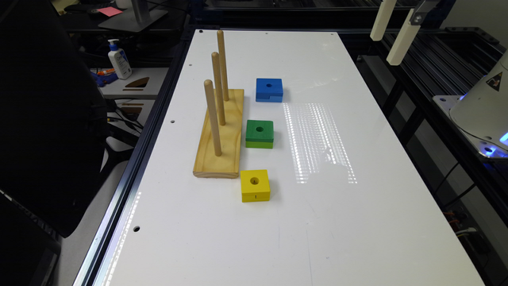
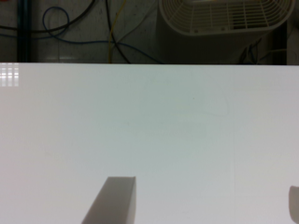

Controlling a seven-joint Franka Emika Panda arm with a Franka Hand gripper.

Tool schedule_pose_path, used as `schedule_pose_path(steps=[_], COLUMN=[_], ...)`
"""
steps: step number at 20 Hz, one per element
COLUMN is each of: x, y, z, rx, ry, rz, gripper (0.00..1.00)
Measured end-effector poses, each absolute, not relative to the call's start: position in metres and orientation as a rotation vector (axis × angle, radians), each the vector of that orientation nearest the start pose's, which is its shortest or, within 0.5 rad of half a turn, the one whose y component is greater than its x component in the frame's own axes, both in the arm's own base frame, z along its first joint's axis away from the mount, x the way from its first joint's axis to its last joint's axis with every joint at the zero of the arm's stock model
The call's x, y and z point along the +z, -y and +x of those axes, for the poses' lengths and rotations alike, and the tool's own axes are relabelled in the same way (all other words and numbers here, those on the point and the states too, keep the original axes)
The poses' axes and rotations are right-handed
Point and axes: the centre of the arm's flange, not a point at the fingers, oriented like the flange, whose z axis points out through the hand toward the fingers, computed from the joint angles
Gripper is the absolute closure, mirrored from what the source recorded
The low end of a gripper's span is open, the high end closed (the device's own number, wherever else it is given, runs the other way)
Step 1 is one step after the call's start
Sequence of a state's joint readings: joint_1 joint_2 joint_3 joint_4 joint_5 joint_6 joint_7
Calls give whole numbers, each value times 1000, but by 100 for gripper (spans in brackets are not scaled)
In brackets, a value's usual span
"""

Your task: Pick up blue block.

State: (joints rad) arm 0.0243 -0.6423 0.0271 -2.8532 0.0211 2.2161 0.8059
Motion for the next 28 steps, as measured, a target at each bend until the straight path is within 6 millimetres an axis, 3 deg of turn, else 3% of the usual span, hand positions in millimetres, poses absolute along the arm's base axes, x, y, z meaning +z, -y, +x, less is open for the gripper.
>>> schedule_pose_path(steps=[13,28], x=[367,369], y=[-10,15], z=[322,329], rx=[-16,-76], ry=[-1203,-1218], rz=[-2898,-2880], gripper=[0,0])
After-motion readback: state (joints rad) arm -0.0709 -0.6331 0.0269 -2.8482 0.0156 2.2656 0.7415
